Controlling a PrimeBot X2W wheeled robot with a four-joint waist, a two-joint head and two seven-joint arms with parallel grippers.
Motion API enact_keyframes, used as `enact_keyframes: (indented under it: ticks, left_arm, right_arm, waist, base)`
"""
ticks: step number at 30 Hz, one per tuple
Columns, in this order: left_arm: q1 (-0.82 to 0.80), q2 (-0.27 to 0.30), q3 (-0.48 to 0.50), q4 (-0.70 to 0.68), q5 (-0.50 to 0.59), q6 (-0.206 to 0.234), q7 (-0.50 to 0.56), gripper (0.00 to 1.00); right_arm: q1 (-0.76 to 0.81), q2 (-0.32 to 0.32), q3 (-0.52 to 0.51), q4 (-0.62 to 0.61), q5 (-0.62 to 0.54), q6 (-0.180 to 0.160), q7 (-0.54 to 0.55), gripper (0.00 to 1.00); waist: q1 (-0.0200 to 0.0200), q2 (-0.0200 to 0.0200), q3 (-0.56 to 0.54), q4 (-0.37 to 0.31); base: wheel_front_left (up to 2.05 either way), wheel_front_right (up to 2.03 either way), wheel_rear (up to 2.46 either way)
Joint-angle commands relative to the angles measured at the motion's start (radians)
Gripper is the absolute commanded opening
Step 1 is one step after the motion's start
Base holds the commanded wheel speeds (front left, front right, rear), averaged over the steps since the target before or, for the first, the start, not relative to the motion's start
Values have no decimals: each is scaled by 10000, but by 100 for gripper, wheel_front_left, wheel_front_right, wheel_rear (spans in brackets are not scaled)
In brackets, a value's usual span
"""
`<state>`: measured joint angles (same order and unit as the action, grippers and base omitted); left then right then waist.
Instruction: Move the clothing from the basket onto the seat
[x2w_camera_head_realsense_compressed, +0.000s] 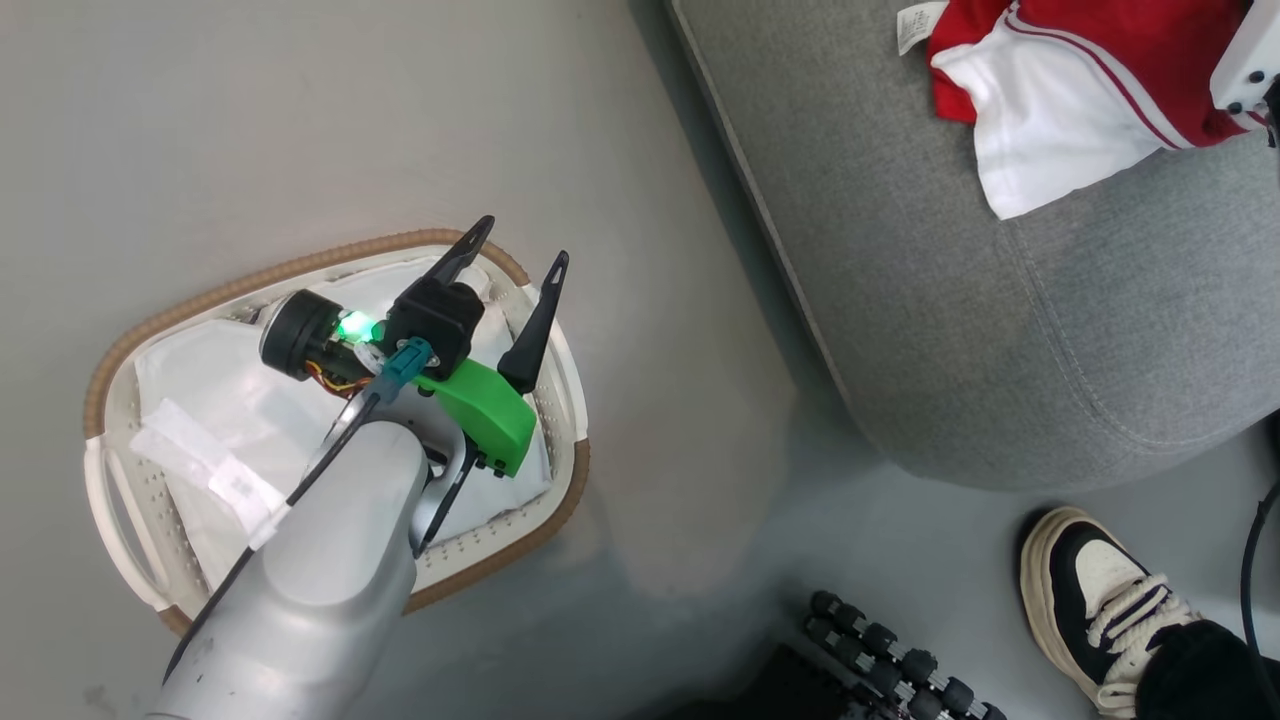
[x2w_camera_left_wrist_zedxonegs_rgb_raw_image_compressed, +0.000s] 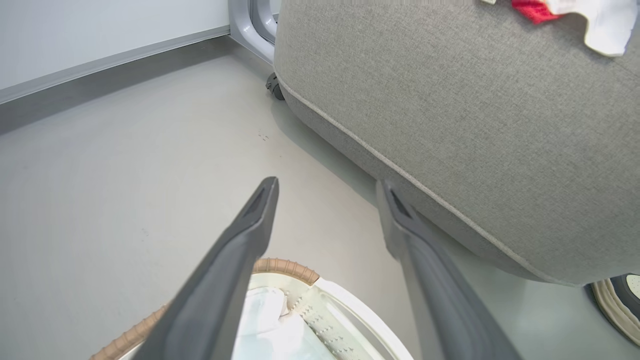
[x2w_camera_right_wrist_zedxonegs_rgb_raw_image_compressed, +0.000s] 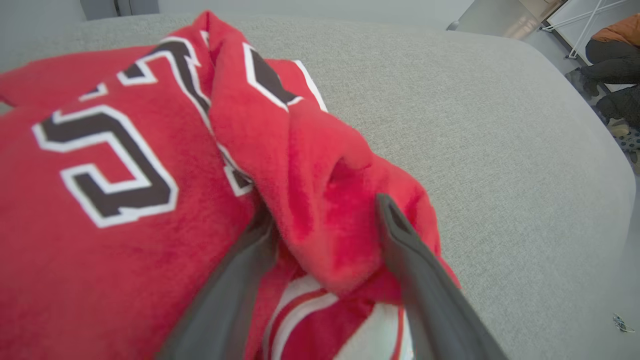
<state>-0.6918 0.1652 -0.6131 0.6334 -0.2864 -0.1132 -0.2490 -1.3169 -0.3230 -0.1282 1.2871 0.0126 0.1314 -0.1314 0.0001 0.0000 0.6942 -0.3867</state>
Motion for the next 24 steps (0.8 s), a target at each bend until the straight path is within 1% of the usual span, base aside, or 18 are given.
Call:
enact_keyframes:
  ticks: [1,8,13,20,24]
  left_arm:
    - [-84,-16,24,54,-33,36,-95,100]
    - [270,-124,157,266,-223,88,-154,100]
    - [526,-209,384,358,-398,159,-169,100]
    - [1134,-259,916,169,-503,305,-175,100]
    - [1513,-307,1297,77,-509,432,-175,100]
  right_arm:
    - [246,-36,-39,32,-39,-15,42,100]
    - [669,-51,-11,36,-72,-15,16,100]
    - [1039,14,185,35,-66,-15,-205,100]
    - [1398,285,874,29,-22,-15,-632,100]
    - [1570,588,1459,-21,120,-15,-906,100]
  waist:
    - [-1,0,-215,8]
    - [-1,0,-924,67]
    - [-1,0,-1481,156]
    - [-1,0,-2266,317]
    - [-1,0,-2710,478]
  base:
    - [0,0,0]
    - [0,0,0]
    - [0,0,0]
    - [0,0,0]
    - [0,0,0]
